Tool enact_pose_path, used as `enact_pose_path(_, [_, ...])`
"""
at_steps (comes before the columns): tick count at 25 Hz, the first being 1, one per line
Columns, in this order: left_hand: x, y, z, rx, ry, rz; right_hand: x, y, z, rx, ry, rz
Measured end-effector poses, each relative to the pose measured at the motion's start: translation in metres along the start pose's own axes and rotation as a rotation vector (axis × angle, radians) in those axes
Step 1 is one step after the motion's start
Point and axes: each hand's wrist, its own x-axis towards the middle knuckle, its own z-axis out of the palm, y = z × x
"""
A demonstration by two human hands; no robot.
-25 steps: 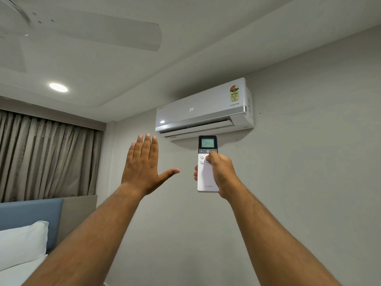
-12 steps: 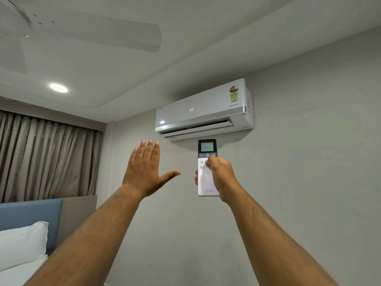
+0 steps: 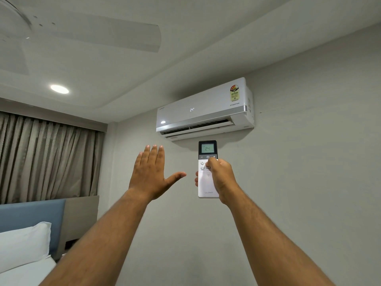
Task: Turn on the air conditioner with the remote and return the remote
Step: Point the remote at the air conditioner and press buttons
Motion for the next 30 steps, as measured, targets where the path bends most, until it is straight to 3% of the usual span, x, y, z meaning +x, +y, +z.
enact_pose_path(30, [-0.011, 0.002, 0.011, 0.005, -0.020, -0.031, 0.000, 0.013, 0.003, -0.033, -0.004, 0.002])
